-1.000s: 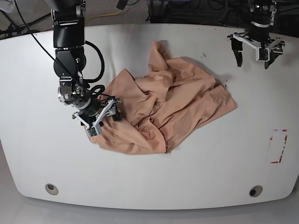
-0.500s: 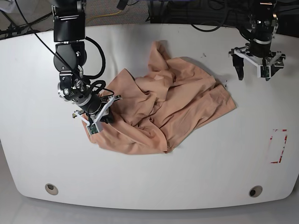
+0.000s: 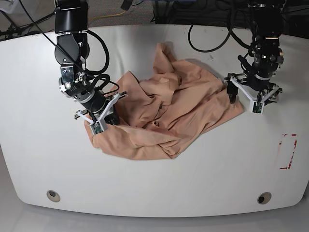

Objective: Fold the T-shirt properly
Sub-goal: 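Lower the left gripper to the shirt's opposite side and grasp it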

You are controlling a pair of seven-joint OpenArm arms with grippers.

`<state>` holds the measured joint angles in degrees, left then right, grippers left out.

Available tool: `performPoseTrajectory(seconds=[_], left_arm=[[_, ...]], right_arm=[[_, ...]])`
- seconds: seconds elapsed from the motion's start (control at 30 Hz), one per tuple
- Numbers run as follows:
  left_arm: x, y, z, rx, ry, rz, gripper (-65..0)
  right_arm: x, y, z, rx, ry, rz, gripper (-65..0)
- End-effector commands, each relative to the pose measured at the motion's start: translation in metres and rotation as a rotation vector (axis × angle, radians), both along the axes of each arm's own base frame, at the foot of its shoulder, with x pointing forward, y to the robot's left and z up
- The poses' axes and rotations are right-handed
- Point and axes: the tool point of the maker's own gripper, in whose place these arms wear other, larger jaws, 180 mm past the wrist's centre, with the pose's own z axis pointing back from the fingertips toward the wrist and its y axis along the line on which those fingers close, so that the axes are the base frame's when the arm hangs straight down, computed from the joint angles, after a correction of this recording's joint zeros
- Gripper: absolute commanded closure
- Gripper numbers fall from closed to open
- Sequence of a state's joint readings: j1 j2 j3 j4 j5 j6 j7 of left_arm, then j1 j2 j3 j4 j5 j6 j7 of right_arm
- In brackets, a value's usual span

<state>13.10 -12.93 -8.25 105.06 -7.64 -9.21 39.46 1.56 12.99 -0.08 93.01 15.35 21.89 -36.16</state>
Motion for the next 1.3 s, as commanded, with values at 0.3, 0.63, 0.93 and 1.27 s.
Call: performPoseTrajectory(seconds=[0.3, 0.63, 0.93, 1.27], left_arm=[[0.024, -0.026, -0.028, -0.015, 0.059, -0.119, -52.9], [0.027, -0.019, -0.057, -0.034, 0.121, -0.104, -51.5], [0.02, -0.019, -0.077, -0.039, 0.171, -0.103, -2.2], [0.016, -0.026, -0.03, 0.008, 0.052, -0.164, -0.7]], right_arm=[[0.003, 0.003, 0.025, 0.015, -0.084, 0.012, 0.0], [-0.004, -0.015, 0.029, 0.019, -0.094, -0.044, 0.0], [-0.017, -0.018, 0.037, 0.008, -0.115, -0.044, 0.0], [-0.029, -0.039, 0.058, -0.002, -0.171, -0.107, 0.0]])
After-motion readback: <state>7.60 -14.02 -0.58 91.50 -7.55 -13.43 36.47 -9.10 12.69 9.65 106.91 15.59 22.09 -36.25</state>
